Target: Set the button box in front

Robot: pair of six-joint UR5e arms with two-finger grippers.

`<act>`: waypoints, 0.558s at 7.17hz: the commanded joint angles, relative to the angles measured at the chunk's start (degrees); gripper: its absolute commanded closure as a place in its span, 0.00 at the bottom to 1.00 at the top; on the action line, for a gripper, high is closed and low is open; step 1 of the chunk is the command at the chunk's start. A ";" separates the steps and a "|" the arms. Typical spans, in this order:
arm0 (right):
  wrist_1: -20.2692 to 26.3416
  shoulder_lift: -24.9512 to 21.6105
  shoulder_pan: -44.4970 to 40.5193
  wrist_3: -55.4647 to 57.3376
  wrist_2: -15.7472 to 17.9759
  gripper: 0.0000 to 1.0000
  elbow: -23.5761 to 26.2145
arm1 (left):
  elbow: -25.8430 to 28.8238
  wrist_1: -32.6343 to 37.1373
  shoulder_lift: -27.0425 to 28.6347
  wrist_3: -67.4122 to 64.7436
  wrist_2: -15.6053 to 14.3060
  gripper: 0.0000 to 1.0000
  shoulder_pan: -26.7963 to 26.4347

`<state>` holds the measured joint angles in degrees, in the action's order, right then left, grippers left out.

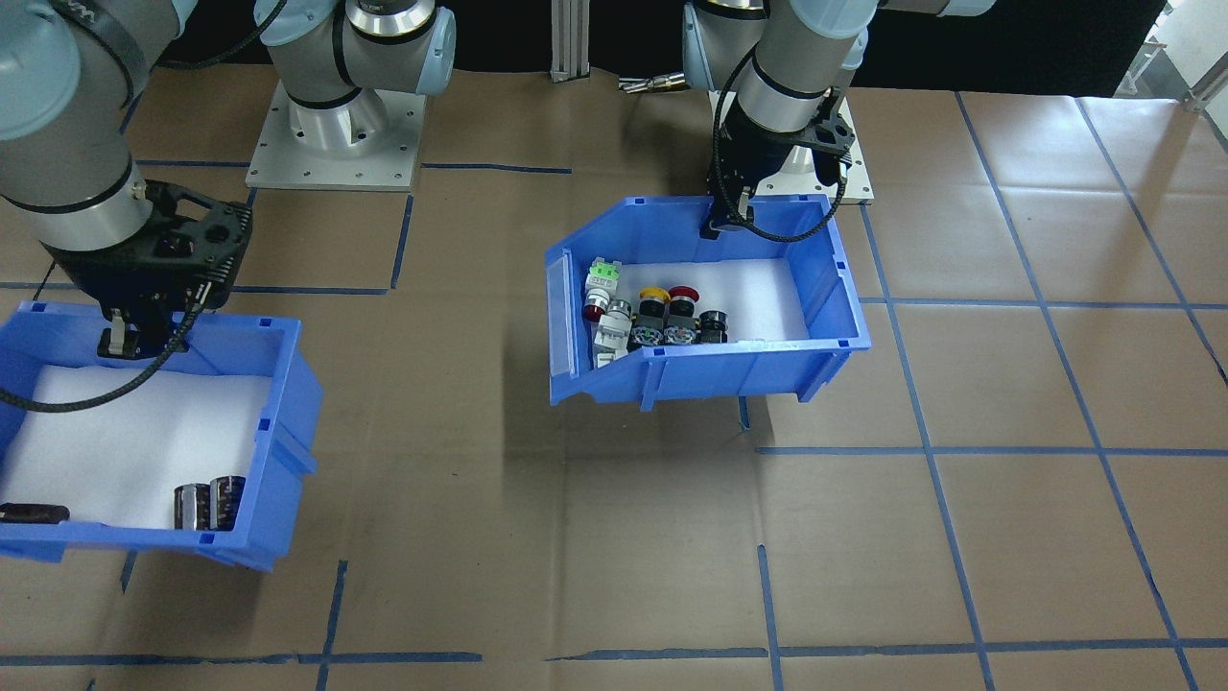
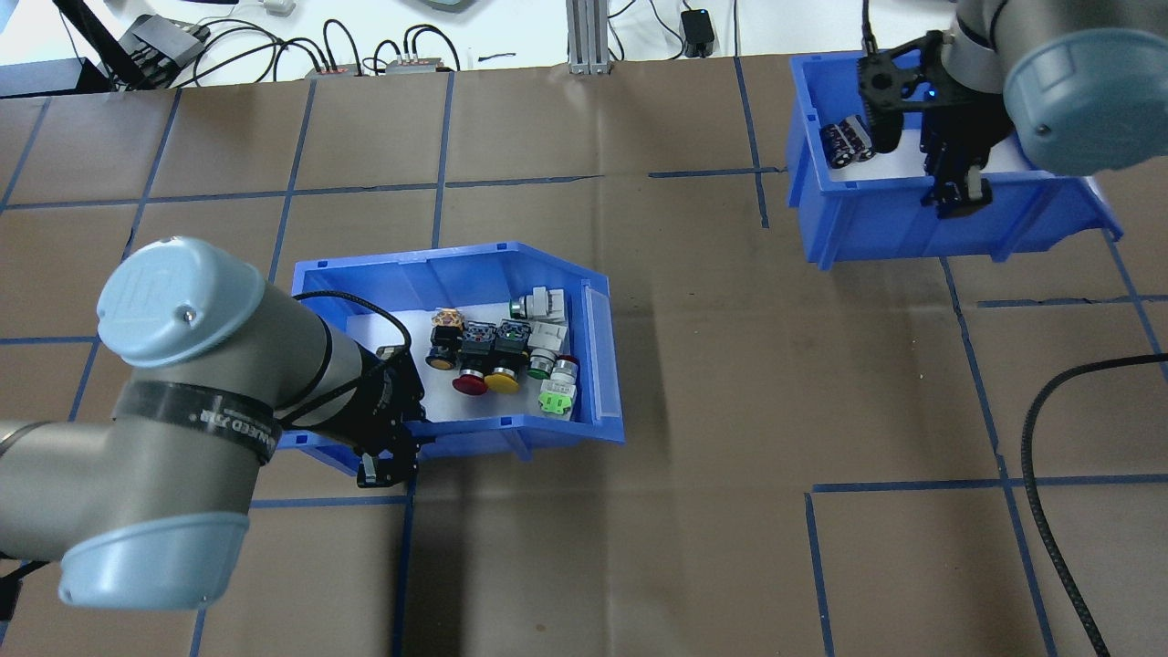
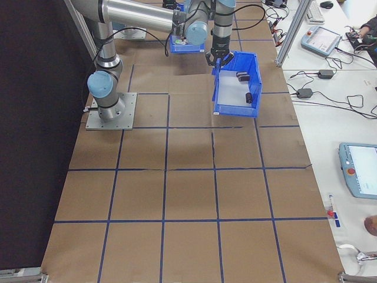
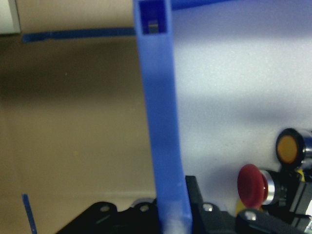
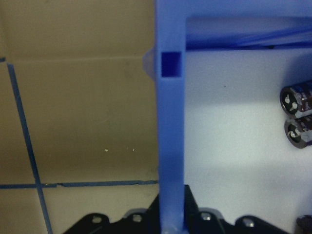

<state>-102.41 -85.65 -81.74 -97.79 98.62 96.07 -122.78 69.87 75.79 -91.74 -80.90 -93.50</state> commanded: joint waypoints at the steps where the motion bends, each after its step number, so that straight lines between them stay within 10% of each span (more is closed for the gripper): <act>1: -2.17 -9.58 5.52 -9.92 -2.54 1.00 10.49 | 12.76 0.09 13.17 0.95 0.13 1.00 -0.09; 4: -5.17 -19.80 9.84 -16.38 -4.21 1.00 21.33 | 31.58 -0.70 31.82 -6.84 0.13 1.00 -10.79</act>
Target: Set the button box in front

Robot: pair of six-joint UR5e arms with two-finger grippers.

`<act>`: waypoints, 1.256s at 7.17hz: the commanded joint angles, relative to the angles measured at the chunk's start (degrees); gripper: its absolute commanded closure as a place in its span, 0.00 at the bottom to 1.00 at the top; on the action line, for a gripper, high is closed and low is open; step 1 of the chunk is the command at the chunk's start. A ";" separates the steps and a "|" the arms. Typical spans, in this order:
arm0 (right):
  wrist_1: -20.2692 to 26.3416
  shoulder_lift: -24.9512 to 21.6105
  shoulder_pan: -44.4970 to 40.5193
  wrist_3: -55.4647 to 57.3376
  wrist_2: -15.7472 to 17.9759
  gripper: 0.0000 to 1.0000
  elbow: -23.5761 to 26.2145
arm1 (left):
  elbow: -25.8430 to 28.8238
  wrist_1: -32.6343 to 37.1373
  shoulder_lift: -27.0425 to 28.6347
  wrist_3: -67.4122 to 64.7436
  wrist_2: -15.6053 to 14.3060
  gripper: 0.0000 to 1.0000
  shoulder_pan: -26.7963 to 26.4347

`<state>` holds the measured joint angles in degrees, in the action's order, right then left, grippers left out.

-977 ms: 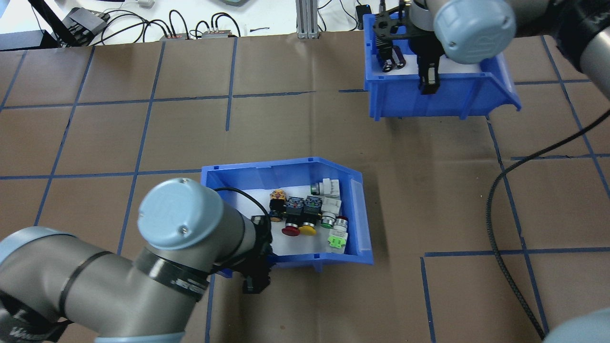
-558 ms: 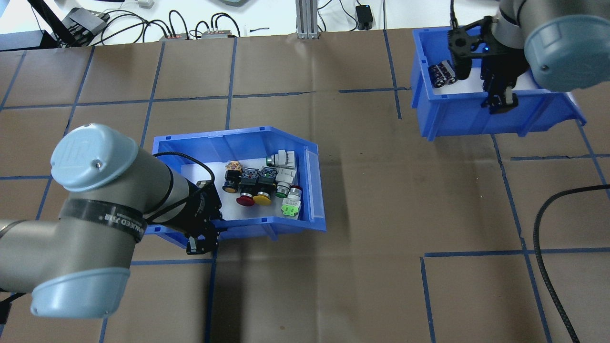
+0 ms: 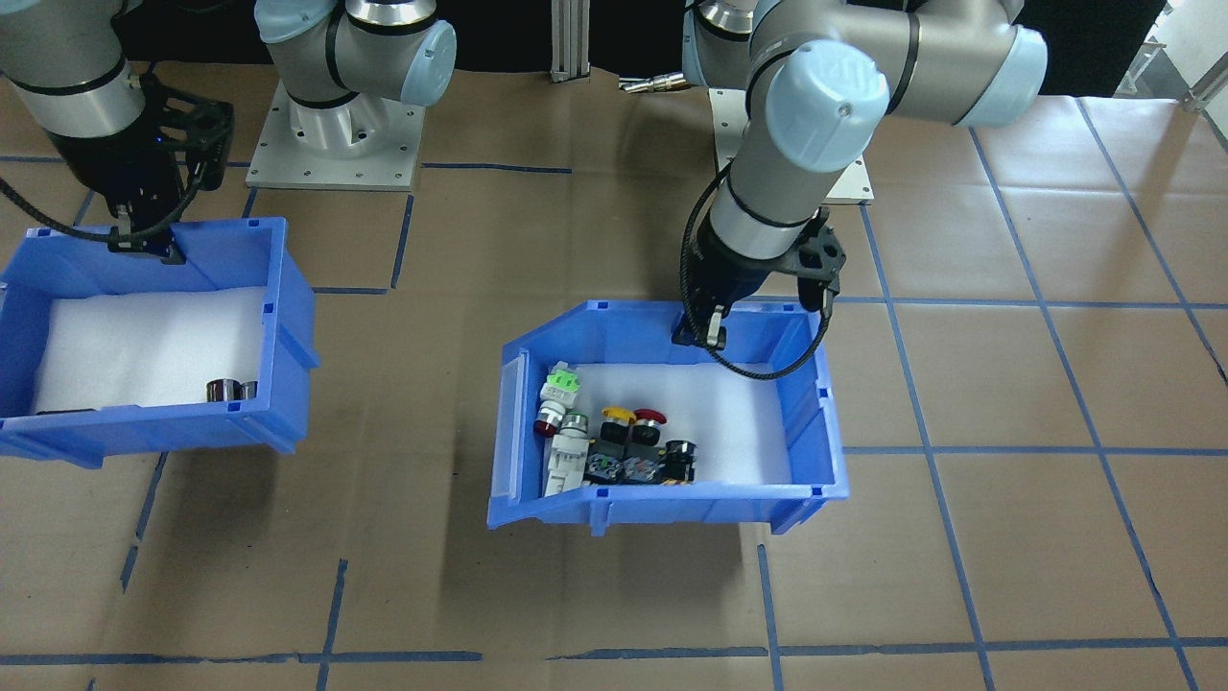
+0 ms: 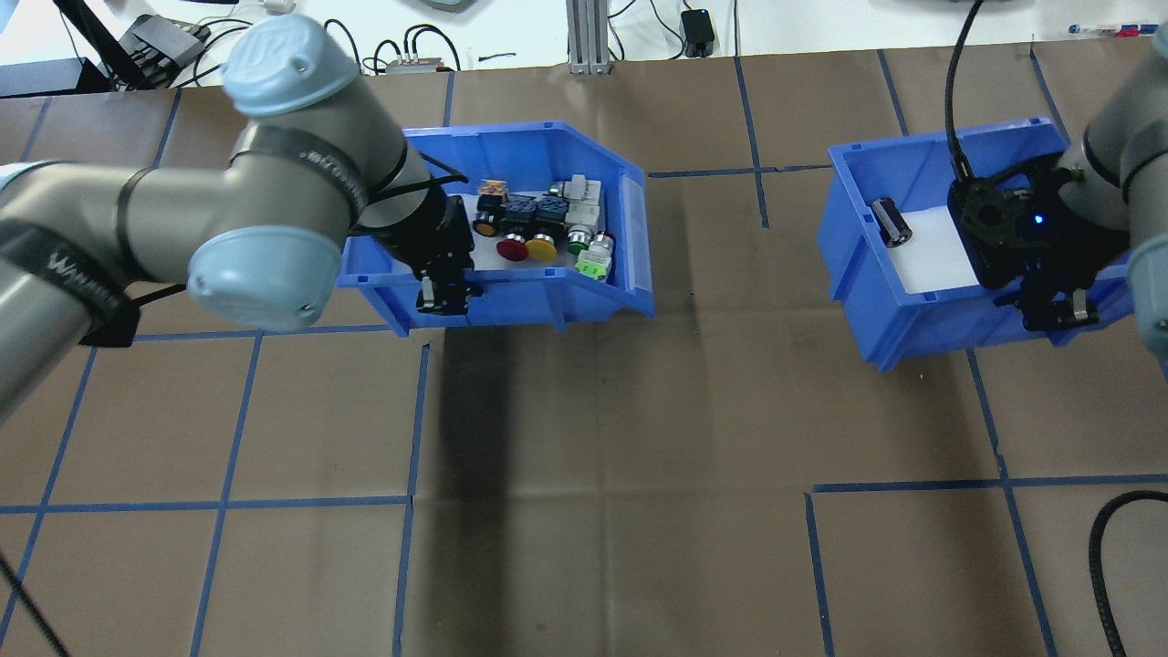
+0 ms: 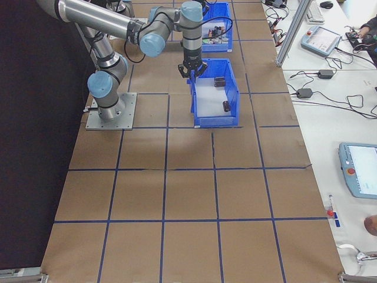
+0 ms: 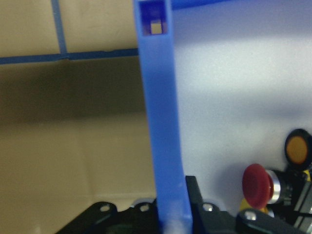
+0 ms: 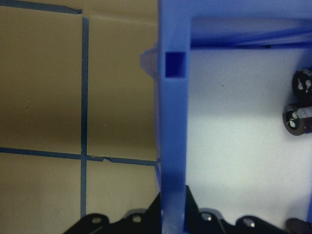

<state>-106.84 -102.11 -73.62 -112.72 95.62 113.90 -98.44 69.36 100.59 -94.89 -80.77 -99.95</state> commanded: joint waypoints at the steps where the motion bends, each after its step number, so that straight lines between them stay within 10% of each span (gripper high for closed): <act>1: -0.73 -3.36 2.43 -1.53 -1.40 1.00 3.52 | 9.74 -0.28 9.94 -3.98 -0.09 1.00 -5.68; 7: 0.14 -4.15 2.52 0.30 -1.23 1.00 5.26 | 16.70 -9.86 20.78 -10.23 3.08 0.94 -5.87; 8: -0.29 -5.02 2.52 0.31 -1.23 1.00 5.97 | 17.31 -9.86 21.48 -10.05 3.08 0.86 -5.87; 9: -0.29 -5.03 2.52 0.31 -1.23 1.00 5.98 | 17.41 -9.86 21.57 -9.09 3.08 0.54 -5.79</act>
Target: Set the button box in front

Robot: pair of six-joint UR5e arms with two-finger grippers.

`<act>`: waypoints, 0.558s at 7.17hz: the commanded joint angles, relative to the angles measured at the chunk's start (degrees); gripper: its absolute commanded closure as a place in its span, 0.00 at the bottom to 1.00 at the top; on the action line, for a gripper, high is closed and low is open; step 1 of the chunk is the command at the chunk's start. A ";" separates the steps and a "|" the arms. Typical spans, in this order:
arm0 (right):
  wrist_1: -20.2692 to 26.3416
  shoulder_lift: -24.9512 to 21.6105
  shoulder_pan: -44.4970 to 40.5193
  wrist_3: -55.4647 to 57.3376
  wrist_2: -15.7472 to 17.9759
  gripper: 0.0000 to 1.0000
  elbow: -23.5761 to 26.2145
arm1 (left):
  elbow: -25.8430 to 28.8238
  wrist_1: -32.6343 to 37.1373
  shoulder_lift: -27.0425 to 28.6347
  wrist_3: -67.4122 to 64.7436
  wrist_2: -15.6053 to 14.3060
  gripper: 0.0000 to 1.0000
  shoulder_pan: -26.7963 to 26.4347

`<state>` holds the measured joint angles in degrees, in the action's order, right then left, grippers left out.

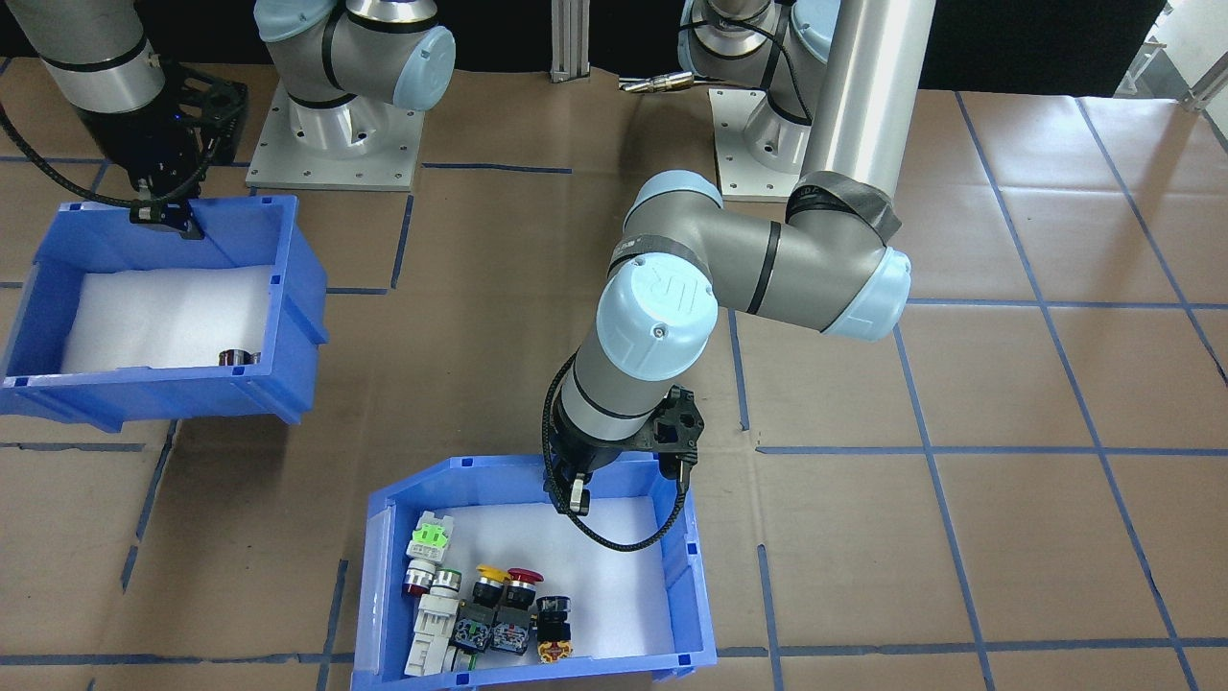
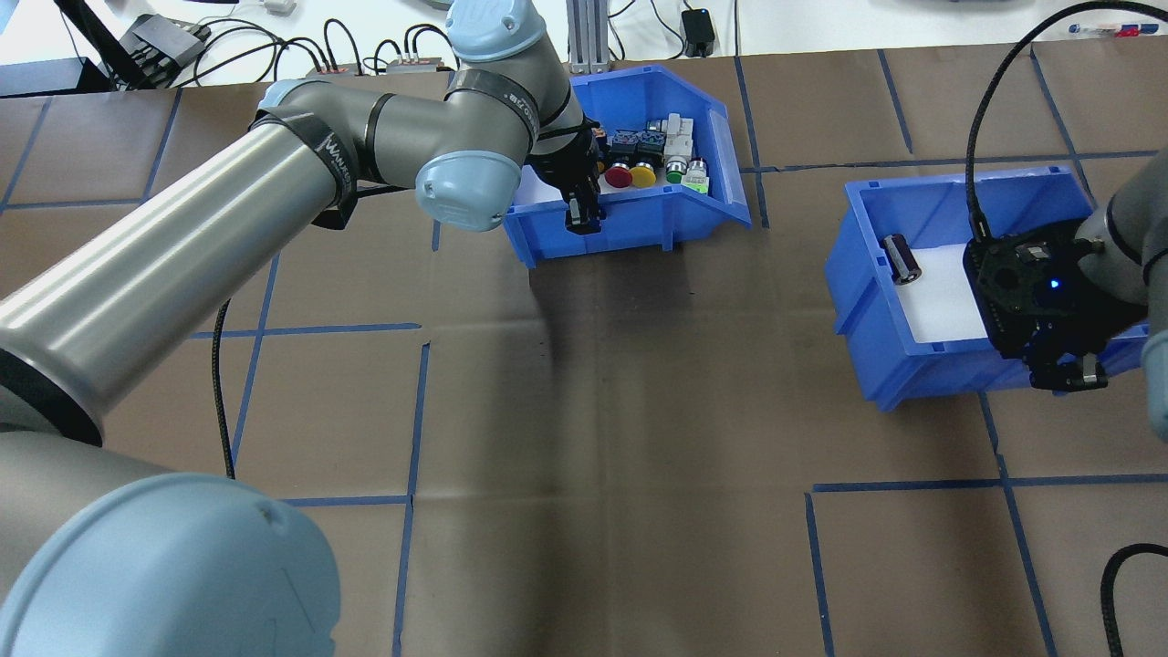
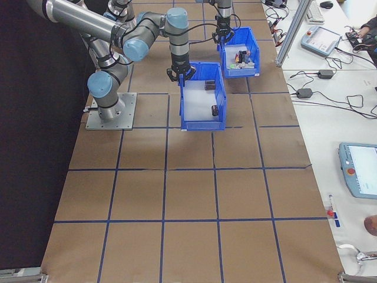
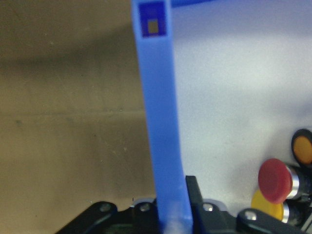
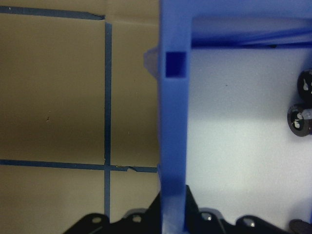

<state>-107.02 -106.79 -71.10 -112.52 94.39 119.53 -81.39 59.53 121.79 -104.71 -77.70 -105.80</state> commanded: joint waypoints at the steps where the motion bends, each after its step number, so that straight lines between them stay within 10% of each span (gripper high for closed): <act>1: -0.11 -0.35 -0.01 0.02 0.00 1.00 0.35 | 0.70 -0.03 0.29 1.70 0.00 0.33 0.51; 4: 0.50 -0.52 -0.09 0.19 0.00 1.00 0.79 | 2.37 6.60 -4.69 13.07 -1.75 0.16 1.03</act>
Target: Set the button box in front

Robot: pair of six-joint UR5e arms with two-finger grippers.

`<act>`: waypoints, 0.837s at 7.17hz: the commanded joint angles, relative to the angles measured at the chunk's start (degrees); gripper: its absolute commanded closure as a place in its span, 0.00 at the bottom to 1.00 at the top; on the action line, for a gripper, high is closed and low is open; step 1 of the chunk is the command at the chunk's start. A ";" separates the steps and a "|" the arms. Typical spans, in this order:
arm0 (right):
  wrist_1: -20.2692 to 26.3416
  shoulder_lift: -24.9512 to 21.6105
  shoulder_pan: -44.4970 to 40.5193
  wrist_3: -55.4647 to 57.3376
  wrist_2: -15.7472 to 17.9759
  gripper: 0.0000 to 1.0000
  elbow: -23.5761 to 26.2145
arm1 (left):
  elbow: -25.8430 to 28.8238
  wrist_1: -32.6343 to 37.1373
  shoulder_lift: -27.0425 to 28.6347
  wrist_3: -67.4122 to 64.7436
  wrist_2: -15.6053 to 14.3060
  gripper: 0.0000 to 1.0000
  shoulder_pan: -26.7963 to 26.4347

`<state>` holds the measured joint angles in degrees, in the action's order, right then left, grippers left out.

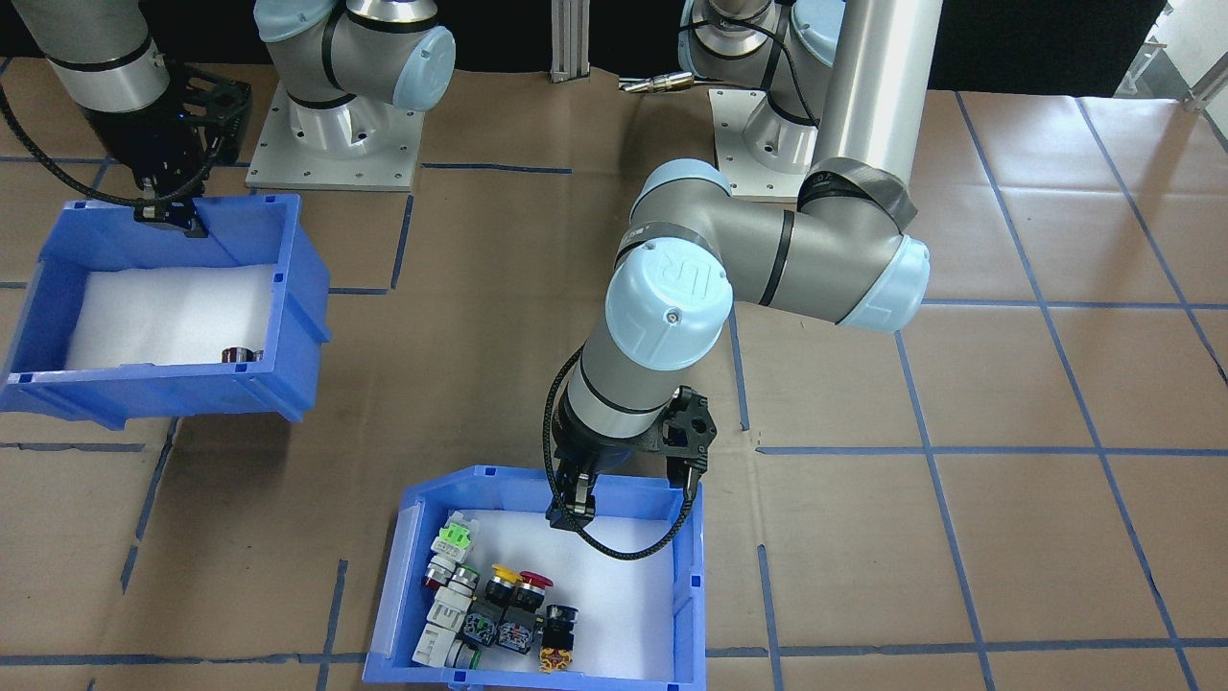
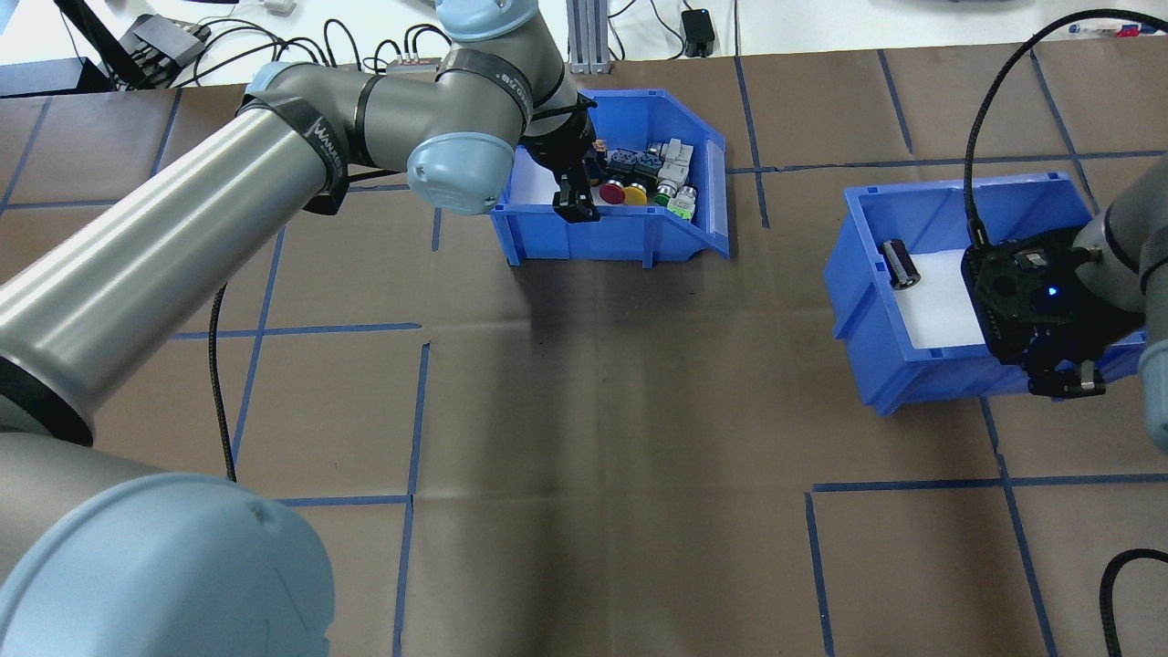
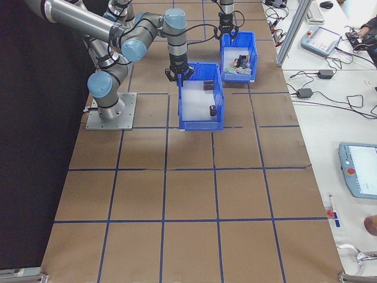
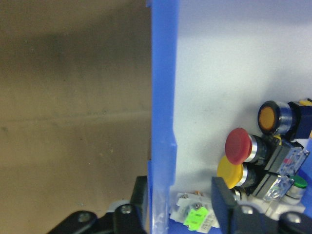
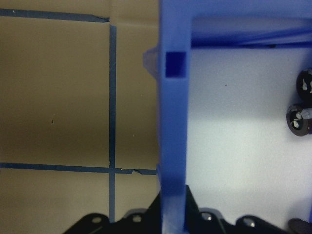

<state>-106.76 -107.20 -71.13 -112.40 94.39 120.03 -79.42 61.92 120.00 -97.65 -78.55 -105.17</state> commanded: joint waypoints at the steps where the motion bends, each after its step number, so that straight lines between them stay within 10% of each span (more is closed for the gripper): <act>1: 0.32 -1.77 -0.24 2.16 -0.17 1.00 2.21 | 0.41 12.96 -7.89 13.90 -3.33 0.16 3.11; 3: 0.50 -6.25 -1.28 8.23 -4.29 1.00 6.34 | -1.25 25.66 -16.42 31.91 -4.41 0.00 10.05; 6: -0.11 -6.98 -11.88 19.88 -4.22 1.00 8.29 | -2.05 41.74 -28.38 70.93 -13.73 0.00 14.90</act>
<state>-106.64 -114.22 -77.95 -98.12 90.21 127.89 -81.22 97.44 96.76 -39.78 -89.76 -92.08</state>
